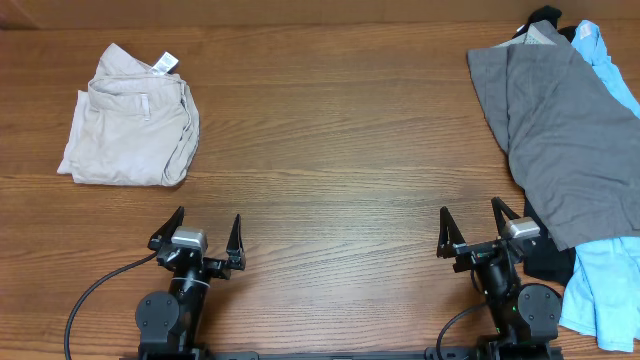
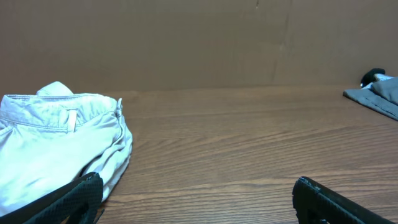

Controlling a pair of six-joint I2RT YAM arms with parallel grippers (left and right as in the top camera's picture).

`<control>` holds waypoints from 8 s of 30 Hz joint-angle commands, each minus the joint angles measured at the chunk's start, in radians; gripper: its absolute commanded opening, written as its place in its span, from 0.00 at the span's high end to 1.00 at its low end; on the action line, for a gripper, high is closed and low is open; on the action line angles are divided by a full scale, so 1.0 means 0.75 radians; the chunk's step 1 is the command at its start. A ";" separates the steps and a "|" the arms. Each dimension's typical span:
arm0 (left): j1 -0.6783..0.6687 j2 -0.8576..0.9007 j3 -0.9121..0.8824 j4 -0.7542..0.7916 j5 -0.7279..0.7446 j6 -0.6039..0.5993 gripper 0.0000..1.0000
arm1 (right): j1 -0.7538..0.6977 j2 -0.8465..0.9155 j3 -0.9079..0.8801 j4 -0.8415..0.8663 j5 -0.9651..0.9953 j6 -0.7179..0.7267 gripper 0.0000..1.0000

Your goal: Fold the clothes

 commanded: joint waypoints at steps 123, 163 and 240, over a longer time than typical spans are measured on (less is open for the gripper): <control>-0.075 1.829 1.577 -1.052 0.251 0.195 0.02 | -0.302 2.459 1.613 -0.499 0.524 0.286 0.29; -0.109 1.829 1.578 -0.913 0.178 0.172 0.48 | -0.305 2.391 1.970 -0.920 0.394 0.210 0.96; -0.402 2.798 1.952 -0.657 0.003 -0.262 0.57 | 0.081 2.457 2.671 -1.881 0.128 0.169 0.00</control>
